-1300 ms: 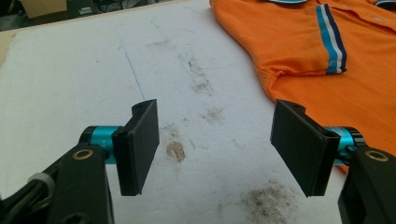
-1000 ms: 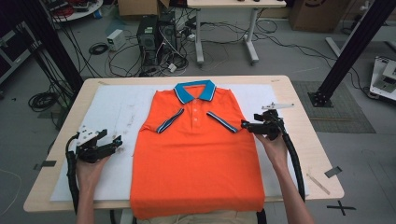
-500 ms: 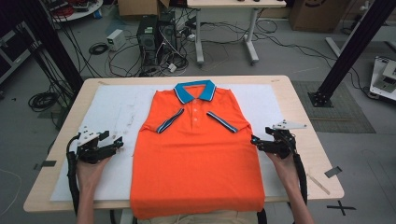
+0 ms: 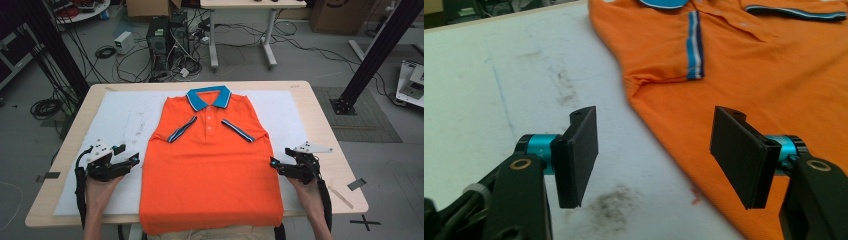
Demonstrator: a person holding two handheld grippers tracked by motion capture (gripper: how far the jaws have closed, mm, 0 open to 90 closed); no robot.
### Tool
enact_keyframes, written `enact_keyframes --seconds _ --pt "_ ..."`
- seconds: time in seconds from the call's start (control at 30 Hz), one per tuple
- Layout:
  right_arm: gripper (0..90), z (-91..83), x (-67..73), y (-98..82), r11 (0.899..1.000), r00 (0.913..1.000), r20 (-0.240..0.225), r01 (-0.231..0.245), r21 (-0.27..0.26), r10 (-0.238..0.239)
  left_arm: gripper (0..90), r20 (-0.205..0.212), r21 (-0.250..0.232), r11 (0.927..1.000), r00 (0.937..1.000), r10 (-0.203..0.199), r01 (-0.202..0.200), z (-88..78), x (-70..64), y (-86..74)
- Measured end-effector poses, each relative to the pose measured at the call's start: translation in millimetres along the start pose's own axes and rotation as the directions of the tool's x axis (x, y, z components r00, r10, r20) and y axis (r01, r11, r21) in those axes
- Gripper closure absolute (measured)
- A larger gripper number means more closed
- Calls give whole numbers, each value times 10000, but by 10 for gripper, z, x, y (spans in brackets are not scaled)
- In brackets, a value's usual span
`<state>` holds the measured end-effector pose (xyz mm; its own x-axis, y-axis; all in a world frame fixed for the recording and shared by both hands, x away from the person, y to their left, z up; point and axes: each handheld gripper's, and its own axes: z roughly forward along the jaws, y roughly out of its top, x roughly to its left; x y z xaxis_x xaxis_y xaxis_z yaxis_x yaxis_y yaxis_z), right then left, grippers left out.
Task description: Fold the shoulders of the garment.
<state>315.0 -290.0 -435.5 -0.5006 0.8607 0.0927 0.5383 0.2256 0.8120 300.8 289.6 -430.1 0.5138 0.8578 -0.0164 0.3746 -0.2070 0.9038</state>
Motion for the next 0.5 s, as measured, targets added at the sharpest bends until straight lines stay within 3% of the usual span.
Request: enact_keyframes --seconds 0.2,0.5 --pt "270 -28 67 -29 10000 10000 -49 -2 -15 2 359 761 229 9997 9971 83 -101 15 -89 66" --pt "270 -61 62 -101 10000 10000 -40 -59 13 59 359 935 173 9994 9952 277 -294 93 -236 83"
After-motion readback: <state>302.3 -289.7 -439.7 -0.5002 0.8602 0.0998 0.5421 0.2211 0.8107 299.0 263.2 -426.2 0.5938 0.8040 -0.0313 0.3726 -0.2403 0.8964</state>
